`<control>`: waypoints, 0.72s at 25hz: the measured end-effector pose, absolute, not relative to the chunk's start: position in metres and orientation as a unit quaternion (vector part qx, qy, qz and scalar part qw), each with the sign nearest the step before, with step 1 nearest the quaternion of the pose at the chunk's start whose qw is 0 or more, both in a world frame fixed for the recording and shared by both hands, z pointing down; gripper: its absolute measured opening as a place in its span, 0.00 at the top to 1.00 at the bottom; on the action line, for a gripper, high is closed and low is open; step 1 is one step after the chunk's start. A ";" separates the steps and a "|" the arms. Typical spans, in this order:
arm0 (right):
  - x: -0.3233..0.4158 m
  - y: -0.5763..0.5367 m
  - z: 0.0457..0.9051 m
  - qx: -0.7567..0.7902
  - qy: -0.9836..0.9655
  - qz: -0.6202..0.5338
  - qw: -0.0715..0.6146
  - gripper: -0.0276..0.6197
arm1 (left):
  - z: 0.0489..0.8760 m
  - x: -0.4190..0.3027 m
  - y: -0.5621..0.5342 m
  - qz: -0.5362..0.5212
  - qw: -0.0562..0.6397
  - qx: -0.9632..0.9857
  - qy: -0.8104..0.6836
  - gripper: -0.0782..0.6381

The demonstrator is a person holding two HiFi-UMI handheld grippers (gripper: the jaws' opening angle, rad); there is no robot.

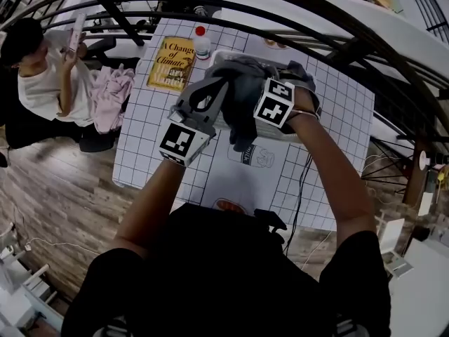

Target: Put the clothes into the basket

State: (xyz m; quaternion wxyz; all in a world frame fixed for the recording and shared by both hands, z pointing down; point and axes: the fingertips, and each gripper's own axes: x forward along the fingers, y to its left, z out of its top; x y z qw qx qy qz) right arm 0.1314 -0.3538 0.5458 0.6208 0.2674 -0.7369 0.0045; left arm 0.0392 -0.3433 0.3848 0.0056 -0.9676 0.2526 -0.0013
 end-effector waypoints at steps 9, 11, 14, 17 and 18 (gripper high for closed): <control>0.129 -0.352 0.592 0.263 -0.749 0.022 0.607 0.44 | 0.406 0.050 -0.350 -0.010 -0.006 -0.966 0.257 0.89; 0.130 -0.351 0.603 0.260 -0.750 0.027 0.608 0.44 | 0.409 0.054 -0.352 -0.011 -0.007 -0.966 0.256 0.89; 0.133 -0.352 0.619 0.257 -0.749 0.035 0.609 0.44 | 0.414 0.060 -0.354 -0.014 -0.008 -0.967 0.254 0.89; 0.134 -0.353 0.636 0.254 -0.748 0.038 0.612 0.43 | 0.420 0.065 -0.356 -0.016 -0.008 -0.968 0.251 0.89; 0.134 -0.353 0.642 0.252 -0.748 0.039 0.613 0.43 | 0.422 0.067 -0.357 -0.017 -0.009 -0.968 0.250 0.89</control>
